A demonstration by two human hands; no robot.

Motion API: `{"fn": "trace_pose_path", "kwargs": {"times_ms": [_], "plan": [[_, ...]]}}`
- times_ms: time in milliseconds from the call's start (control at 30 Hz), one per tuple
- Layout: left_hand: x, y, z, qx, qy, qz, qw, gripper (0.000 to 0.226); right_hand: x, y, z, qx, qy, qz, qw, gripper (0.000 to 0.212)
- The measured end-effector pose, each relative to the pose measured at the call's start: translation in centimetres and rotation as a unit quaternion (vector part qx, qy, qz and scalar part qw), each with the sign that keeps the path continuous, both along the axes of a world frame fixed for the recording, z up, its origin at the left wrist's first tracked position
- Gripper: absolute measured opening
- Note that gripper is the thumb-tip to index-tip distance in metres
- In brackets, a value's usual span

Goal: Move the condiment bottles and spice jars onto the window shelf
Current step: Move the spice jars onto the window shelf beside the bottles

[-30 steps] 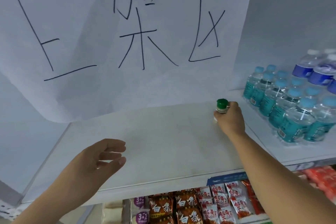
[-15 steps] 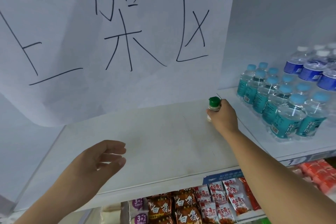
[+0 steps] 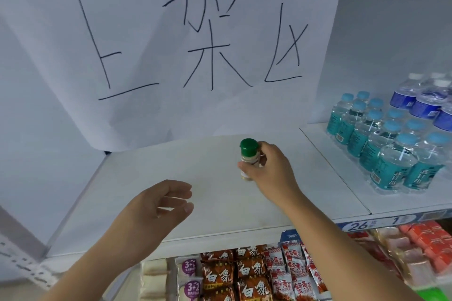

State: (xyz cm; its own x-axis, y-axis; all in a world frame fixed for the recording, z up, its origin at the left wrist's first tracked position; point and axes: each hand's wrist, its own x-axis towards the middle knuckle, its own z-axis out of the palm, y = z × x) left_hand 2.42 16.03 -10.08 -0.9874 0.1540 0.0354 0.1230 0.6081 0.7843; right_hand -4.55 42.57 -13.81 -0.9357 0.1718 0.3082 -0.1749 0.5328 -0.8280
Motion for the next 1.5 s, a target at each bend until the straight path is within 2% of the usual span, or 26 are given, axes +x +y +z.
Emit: {"fn": "trace_pose_path", "kwargs": {"times_ms": [233,400,600,833,1000,1100,1500], "plan": [[3.0,-4.7,1.4,0.036,0.057,0.08,0.995,0.019,4.6,-11.2,1.5,0.005,0.006,0.189,0.982,0.039],[6.0,-10.2,2.2,0.067,0.076,0.136,0.986,0.032,7.4,-18.8,2.4,-0.017,-0.003,0.301,0.953,0.046],[11.1,-17.9,2.7,0.104,0.096,0.191,0.971,0.033,10.6,-27.9,3.9,-0.049,-0.027,0.417,0.907,0.046],[18.4,-28.0,3.9,0.127,0.149,0.31,0.93,0.026,15.3,-40.7,4.4,-0.072,-0.062,0.486,0.869,0.054],[23.5,-36.0,4.9,0.144,0.183,0.368,0.9,0.025,19.8,-50.1,4.5,-0.061,-0.068,0.52,0.849,0.031],[27.1,-40.4,4.9,0.143,0.195,0.399,0.884,0.024,22.5,-55.5,4.3,-0.066,-0.066,0.538,0.838,0.026],[38.6,-54.1,5.0,0.109,0.206,0.539,0.81,0.026,30.9,-73.2,4.5,-0.045,-0.062,0.658,0.749,0.036]]}}
